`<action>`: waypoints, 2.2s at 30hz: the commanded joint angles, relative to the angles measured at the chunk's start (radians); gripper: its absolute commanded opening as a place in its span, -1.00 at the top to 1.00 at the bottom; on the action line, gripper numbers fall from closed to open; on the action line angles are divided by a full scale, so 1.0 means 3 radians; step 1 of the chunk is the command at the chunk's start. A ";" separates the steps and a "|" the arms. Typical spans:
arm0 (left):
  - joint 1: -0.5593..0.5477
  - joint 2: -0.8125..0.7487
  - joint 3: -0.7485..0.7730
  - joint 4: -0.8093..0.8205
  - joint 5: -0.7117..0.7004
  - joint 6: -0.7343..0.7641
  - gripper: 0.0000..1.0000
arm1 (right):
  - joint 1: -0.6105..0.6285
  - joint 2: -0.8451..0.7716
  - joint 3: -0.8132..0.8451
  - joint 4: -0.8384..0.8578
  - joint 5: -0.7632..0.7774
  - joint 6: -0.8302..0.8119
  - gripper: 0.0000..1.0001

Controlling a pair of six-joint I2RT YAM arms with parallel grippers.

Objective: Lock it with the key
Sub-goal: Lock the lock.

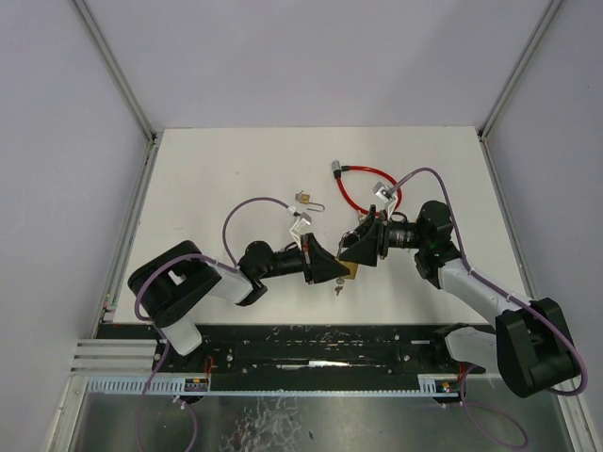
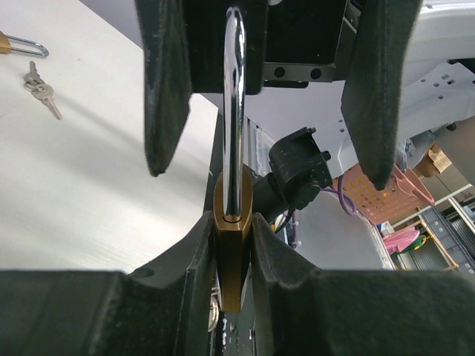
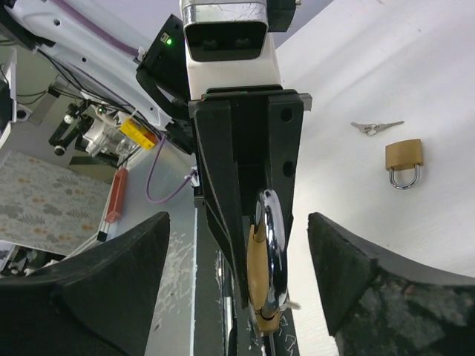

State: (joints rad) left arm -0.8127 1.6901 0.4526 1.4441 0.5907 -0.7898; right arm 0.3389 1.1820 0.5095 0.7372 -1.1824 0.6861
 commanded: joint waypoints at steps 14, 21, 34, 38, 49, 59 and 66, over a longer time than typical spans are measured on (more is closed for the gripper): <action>-0.0026 0.0117 0.0191 0.0500 -0.0172 -0.0151 1.00 | 0.0040 0.0098 -0.0107 0.0733 0.0230 0.0582 0.07; -0.0023 0.0132 0.0173 0.0499 -0.0216 -0.0188 0.95 | 0.0059 0.0132 -0.0072 0.0739 0.0171 0.0589 0.93; -0.0020 0.0136 -0.0057 0.0514 -0.0388 -0.0249 -0.37 | -0.0280 -0.0042 -0.0021 0.0856 0.0141 0.0798 1.00; -0.0020 0.0167 -0.0056 0.0514 -0.0359 -0.0357 -0.31 | -0.0327 -0.0054 -0.0018 0.0851 0.0141 0.0807 1.00; -0.0129 0.0272 -0.0041 0.0514 -0.0323 -0.0570 -0.08 | -0.0405 -0.0054 -0.0017 0.0831 0.0147 0.0810 1.00; -0.0174 0.0373 0.0037 0.0514 -0.0355 -0.0711 0.23 | -0.0412 -0.0044 -0.0015 0.0805 0.0148 0.0791 1.00; -0.0185 0.0384 0.0046 0.0519 -0.0388 -0.0808 0.35 | -0.0413 -0.0044 -0.0021 0.0788 0.0151 0.0751 1.00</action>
State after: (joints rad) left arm -0.8631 1.8004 0.4438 1.5261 0.4896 -1.0100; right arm 0.2195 1.2011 0.4728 0.9073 -1.1198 0.8970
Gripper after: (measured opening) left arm 0.329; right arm 0.104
